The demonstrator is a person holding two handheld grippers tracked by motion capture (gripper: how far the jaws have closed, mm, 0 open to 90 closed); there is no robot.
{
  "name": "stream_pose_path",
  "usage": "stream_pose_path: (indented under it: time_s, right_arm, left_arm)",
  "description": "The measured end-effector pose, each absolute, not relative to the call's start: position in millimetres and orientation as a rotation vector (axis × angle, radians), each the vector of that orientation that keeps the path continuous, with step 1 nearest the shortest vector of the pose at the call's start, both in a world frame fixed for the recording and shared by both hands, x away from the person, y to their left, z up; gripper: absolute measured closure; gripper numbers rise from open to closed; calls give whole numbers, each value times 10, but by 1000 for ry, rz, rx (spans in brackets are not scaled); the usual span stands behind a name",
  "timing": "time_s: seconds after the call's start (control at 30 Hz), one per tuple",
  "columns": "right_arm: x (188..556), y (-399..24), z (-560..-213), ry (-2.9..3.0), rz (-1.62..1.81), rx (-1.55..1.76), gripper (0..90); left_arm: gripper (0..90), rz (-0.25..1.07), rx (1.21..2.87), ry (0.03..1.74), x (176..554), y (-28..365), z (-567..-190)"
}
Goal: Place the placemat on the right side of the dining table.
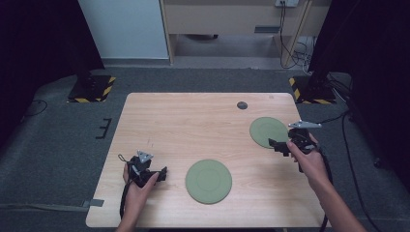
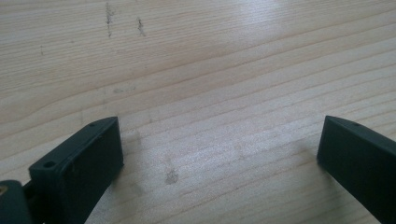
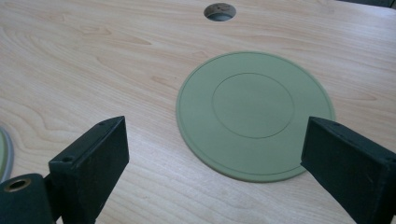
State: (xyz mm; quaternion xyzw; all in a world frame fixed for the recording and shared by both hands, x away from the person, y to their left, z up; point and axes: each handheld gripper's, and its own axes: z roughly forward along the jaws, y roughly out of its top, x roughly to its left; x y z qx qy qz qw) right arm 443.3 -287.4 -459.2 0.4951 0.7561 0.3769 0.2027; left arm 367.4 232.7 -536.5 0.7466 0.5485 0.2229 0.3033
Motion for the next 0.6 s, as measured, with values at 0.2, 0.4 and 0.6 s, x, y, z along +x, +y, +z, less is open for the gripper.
stream_pose_path:
  time_s: [0.2,0.4,0.6]
  right_arm:
    - [4382,-2819,-4644,2142,1044,1368,78]
    - [4318,-2765,-4677,2169,1050,1342,80]
    - [4268,-2729,-4694,2182,1049,1325,81]
  left_arm:
    - [0,591,1978,1454,3674,2327,-5365]
    - [0,591,1978,1454,3674,2327,-5365]
    - [0,591,1978,1454,3674,2327,-5365]
